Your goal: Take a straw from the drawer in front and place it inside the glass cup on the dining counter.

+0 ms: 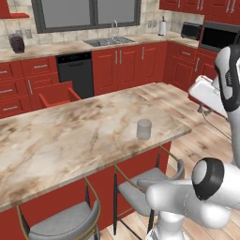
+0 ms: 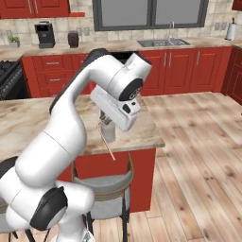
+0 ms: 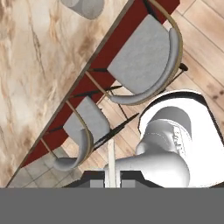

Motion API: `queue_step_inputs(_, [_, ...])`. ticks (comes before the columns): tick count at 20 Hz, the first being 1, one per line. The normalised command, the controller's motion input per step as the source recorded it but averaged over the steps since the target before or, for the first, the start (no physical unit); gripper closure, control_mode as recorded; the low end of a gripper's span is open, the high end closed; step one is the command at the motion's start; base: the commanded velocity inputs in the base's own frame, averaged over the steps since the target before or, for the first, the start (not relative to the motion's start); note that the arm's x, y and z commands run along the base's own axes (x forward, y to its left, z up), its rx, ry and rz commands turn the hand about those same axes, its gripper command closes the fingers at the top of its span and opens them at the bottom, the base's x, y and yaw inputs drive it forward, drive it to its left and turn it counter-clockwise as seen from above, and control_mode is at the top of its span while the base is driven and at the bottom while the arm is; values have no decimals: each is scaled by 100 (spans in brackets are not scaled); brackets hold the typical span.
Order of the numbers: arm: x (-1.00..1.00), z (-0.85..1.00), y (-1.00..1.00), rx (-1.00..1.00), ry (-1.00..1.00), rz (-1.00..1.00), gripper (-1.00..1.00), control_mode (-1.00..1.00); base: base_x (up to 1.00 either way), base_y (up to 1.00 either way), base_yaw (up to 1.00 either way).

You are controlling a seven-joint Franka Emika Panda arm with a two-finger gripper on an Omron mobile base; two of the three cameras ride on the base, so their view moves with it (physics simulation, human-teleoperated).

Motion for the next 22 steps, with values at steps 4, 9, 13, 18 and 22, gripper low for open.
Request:
queue_step_inputs(4, [62,1,7,10,-2,0,100,-100,0,0,0])
queue_step_inputs(9, [86,0,18,9,-1,0,100,-100,0,0,0])
queue_step_inputs(13, [49,15,45,4,0,0,100,-100,0,0,0])
queue_step_inputs(18, [52,3,26,7,0,-3,100,-100,0,0,0])
queue_step_inputs(22, [58,-1,5,9,0,-4,100,-100,0,0,0])
